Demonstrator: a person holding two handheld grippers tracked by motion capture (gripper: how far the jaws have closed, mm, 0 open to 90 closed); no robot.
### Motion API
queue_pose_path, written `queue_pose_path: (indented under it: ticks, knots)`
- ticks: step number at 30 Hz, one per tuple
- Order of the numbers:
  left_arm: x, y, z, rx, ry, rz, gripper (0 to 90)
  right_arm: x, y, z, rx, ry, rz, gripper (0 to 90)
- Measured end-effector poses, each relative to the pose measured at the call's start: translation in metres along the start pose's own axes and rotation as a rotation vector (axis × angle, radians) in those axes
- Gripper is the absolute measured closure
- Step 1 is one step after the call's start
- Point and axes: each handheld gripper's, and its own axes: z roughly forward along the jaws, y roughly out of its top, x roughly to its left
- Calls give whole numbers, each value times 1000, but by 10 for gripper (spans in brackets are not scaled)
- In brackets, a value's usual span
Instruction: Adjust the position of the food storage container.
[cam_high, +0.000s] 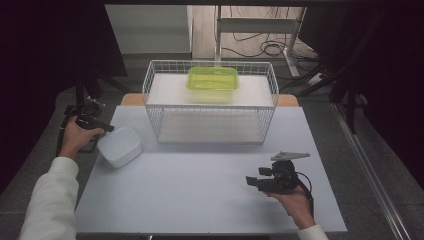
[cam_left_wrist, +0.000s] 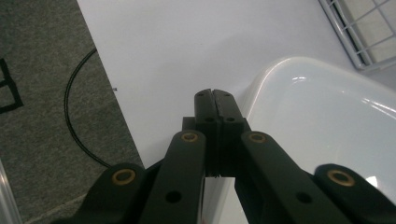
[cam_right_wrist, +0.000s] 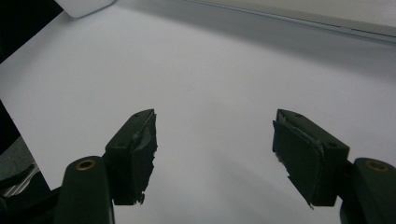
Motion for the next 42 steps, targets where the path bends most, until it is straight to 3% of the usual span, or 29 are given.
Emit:
queue_pose_path:
  ticks: [10,17,25,35,39,42]
  knots:
    - [-4,-8,1,7,-37,0,900,-1,0,-2,-9,0,9,305]
    - [-19,-18,-2,14,-63,33,900,0,0,-1,-8,6,17,305]
    - [-50,-33,-5,8,-84,52,900,3,1,0,-13,17,16,305]
    - [-86,-47,-6,1,-118,41,900,6,1,-1,-15,23,15,304]
    - [-107,-52,-9,14,-109,61,900,6,1,-1,-16,21,15,304]
    - [-123,-54,-10,13,-126,71,900,5,0,1,-12,18,18,304]
